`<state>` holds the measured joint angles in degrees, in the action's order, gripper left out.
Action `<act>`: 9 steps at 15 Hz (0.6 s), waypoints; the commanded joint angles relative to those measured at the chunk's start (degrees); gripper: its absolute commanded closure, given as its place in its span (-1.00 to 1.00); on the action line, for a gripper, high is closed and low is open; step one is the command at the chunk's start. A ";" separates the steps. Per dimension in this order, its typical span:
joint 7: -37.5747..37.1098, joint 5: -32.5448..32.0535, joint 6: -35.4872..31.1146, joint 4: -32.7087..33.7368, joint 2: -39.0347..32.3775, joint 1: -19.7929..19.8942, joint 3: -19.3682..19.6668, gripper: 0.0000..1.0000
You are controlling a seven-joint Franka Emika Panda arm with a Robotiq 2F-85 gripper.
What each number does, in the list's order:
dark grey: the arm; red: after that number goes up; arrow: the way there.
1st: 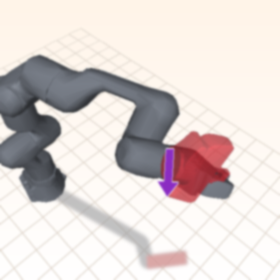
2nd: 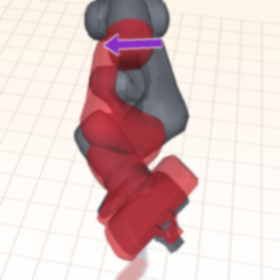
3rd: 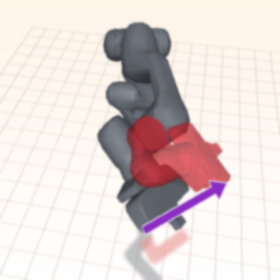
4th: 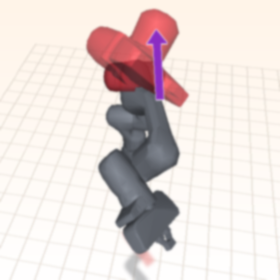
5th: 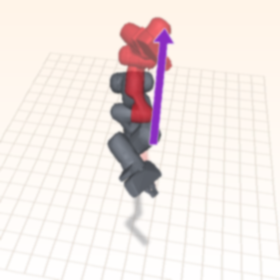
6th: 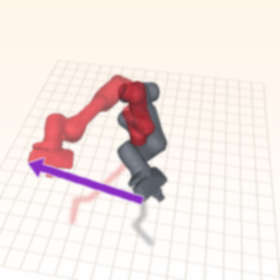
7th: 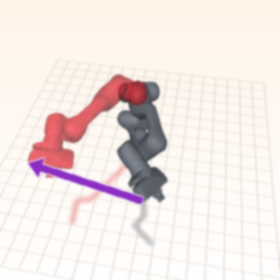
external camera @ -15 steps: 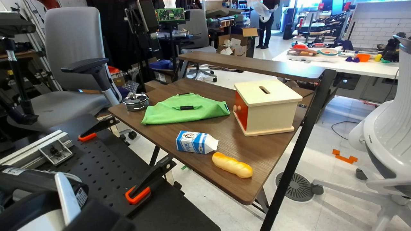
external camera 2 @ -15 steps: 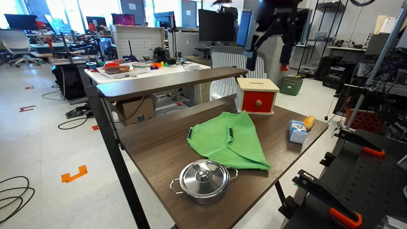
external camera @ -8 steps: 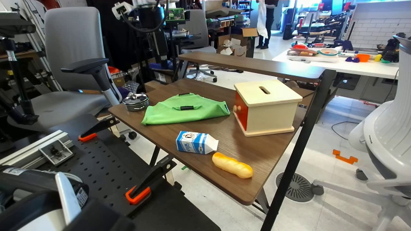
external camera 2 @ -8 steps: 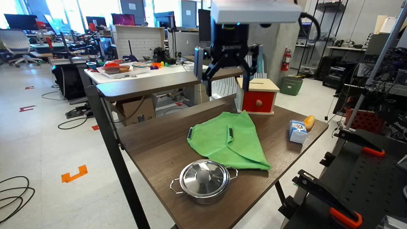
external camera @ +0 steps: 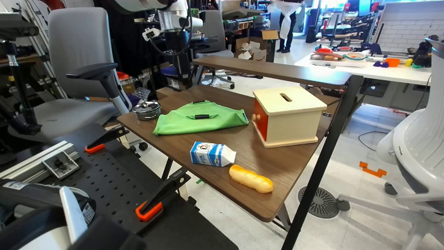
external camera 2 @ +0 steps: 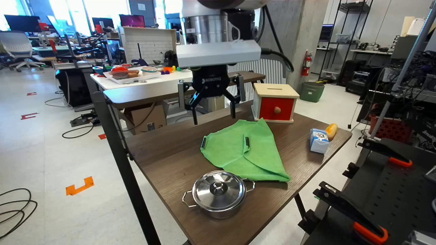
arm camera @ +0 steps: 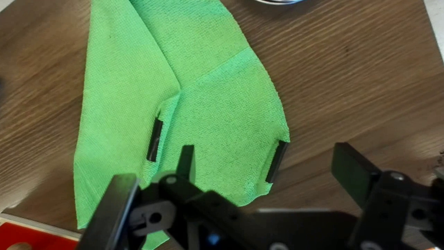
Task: Fold green object once
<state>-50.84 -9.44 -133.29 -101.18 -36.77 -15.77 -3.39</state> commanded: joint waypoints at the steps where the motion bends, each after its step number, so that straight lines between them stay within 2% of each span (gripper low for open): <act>1: -0.78 1.48 3.89 8.73 -6.87 -2.32 2.07 -1.00; 9: -0.55 2.76 7.72 20.76 -17.29 -3.05 3.22 -1.00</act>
<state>-51.52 -8.29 -128.87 -86.64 -50.08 -17.49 -1.52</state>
